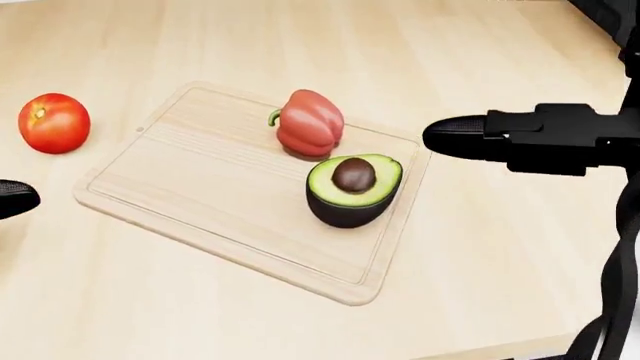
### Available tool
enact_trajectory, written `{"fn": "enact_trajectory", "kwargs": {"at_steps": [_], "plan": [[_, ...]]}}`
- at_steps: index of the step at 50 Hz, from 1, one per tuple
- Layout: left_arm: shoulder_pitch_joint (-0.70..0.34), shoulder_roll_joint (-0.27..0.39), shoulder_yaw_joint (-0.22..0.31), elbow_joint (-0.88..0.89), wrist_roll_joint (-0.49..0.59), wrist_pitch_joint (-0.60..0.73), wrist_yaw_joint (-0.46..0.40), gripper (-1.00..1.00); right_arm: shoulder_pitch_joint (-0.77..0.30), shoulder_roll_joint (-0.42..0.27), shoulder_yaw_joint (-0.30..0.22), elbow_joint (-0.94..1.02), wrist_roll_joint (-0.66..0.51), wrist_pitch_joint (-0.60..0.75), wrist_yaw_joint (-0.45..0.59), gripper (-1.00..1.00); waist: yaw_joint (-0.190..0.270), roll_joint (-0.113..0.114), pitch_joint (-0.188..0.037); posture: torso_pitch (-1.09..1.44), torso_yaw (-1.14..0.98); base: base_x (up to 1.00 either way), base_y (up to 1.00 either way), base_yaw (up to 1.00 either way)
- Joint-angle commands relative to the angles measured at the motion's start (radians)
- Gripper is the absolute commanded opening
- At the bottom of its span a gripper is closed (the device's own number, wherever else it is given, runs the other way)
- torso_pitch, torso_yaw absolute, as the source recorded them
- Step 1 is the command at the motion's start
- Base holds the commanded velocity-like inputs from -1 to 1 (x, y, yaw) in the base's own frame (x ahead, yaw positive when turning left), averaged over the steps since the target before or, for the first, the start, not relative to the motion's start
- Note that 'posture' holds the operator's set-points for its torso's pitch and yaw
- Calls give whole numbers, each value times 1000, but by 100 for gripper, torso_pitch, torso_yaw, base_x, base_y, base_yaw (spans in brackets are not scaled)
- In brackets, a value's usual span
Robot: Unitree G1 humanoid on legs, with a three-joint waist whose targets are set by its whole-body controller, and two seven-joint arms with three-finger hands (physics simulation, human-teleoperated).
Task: Place the avocado, onion, tomato and bell pepper on the cutting board.
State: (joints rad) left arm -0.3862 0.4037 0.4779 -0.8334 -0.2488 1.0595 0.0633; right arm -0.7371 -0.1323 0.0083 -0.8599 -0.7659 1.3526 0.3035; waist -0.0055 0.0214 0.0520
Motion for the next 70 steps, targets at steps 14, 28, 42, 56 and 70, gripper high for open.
{"fn": "enact_trajectory", "kwargs": {"at_steps": [14, 28, 42, 56, 70], "plan": [[92, -37, -5, 34, 84, -177, -29, 100, -3, -12, 3, -24, 43, -32, -41, 100, 3, 4, -27, 0, 0, 0, 0, 0], [161, -85, -5, 88, 193, -263, -87, 100, 29, -7, -2, -33, 82, -45, -83, 100, 5, 2, -30, 0, 0, 0, 0, 0], [211, -114, 8, 153, 287, -347, -126, 100, 55, -8, -8, -37, 111, -58, -111, 100, 6, -1, -33, 0, 0, 0, 0, 0], [233, -122, 25, 185, 302, -361, -138, 100, 58, -16, -14, -32, 135, -62, -128, 100, 6, -1, -34, 0, 0, 0, 0, 0], [261, -137, 24, 203, 313, -375, -141, 91, 85, -8, -17, -41, 154, -75, -147, 100, 7, -3, -36, 0, 0, 0, 0, 0]]}}
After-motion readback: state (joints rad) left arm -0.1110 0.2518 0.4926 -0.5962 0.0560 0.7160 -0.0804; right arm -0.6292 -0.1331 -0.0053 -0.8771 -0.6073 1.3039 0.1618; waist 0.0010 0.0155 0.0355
